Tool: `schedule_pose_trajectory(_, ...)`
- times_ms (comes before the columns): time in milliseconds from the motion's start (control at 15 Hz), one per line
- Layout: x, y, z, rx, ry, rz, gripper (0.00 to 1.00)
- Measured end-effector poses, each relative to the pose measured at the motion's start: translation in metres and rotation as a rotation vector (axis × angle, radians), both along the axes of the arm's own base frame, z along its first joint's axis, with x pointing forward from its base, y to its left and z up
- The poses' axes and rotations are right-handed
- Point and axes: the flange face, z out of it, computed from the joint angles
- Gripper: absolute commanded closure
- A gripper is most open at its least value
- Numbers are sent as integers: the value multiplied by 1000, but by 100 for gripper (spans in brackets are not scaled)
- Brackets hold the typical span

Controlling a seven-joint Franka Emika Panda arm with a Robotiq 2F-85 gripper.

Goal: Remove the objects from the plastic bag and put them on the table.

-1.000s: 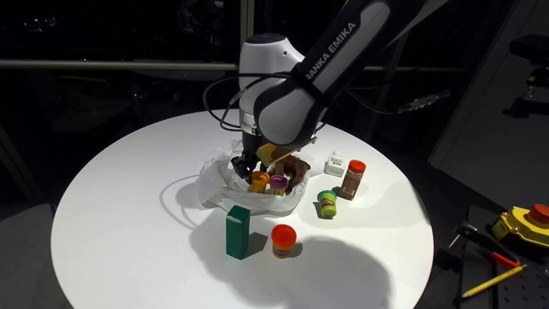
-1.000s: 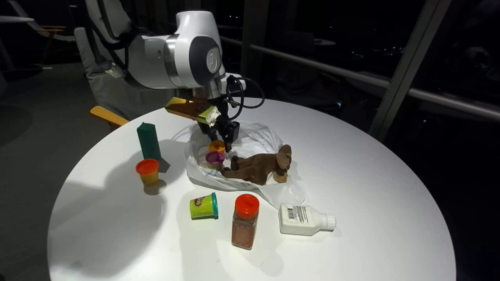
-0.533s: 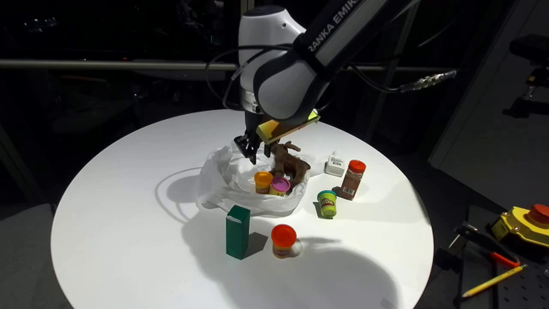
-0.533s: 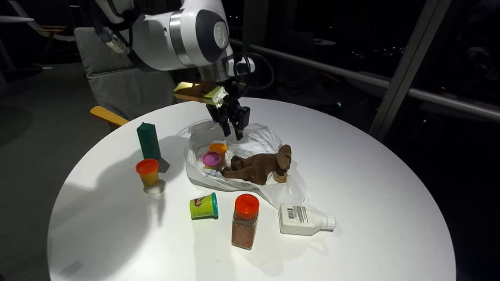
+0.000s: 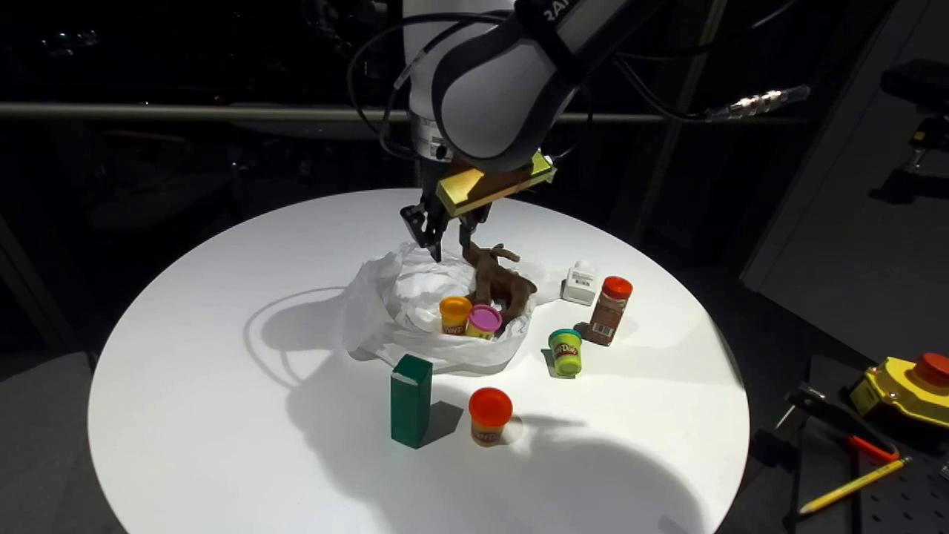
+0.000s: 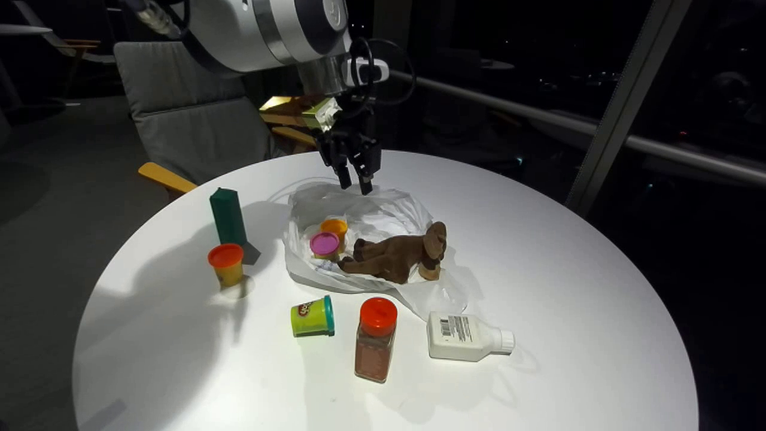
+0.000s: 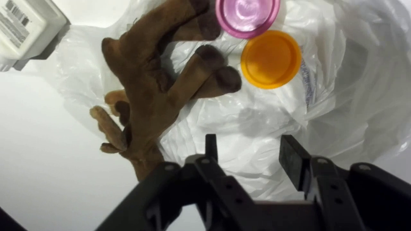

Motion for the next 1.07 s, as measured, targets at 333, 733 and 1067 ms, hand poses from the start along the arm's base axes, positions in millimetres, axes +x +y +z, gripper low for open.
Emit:
schedule_pose_trajectory(333,-9,14,-22,114,94,24,0)
schedule_pose_trajectory(733,-9,-1,-47,121,174,19,0)
schedule_pose_trajectory(1067,-5,-7,-66,128,211,25,0)
